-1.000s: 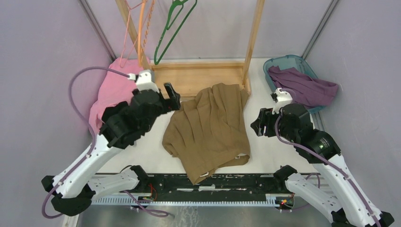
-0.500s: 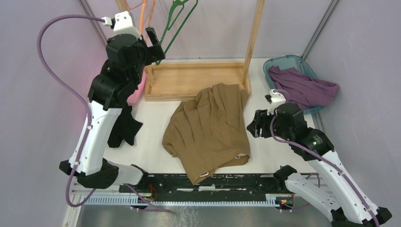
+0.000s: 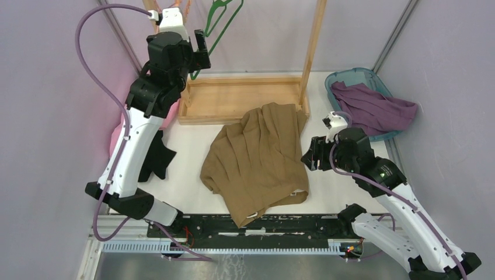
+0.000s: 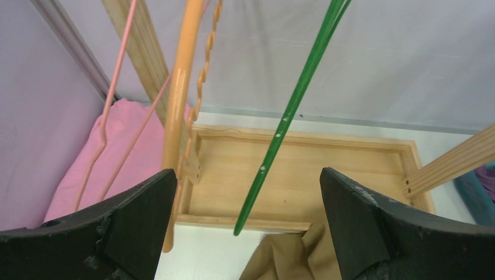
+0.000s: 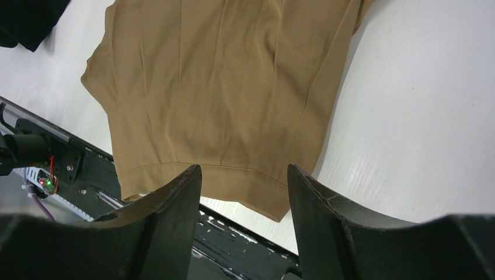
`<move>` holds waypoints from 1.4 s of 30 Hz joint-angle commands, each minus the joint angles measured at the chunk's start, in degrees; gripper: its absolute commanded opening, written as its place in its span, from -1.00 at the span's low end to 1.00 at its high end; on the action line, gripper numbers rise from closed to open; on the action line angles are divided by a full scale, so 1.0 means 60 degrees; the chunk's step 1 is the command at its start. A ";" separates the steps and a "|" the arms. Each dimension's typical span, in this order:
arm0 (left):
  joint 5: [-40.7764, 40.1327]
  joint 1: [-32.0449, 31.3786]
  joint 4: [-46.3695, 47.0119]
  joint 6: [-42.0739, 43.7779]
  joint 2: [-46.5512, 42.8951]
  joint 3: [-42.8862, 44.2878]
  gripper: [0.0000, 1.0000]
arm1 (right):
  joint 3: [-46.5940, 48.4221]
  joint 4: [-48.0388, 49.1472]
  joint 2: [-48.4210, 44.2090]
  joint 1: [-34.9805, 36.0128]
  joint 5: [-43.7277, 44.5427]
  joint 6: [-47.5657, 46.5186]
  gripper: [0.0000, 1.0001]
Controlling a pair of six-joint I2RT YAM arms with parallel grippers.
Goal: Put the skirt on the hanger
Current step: Pick up the hanger from the clothesline.
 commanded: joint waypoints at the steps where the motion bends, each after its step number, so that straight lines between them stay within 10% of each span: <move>1: -0.0391 0.0124 0.1116 0.0748 -0.1027 -0.0584 0.99 | -0.0120 0.0668 0.0054 -0.0038 -0.0262 0.0125 0.22; 23: 0.0548 0.2050 0.3783 0.1225 0.1129 -0.0403 0.92 | -0.0265 0.0822 0.0081 -0.0039 -0.0627 0.0159 0.22; 29: 0.0812 0.2150 0.3841 0.1189 0.1162 -0.0137 0.09 | -0.0390 0.0811 0.0018 -0.0033 -0.0493 0.0104 0.22; 33: 0.0759 0.2179 0.4098 0.1342 0.0999 -0.0203 -0.85 | -0.0426 0.0944 0.0148 -0.0037 -0.0643 0.0157 0.22; 42: 0.1423 0.2217 0.5026 0.1754 0.0240 -0.0223 -0.94 | -0.0438 0.1016 0.0229 -0.0035 -0.0680 0.0193 0.22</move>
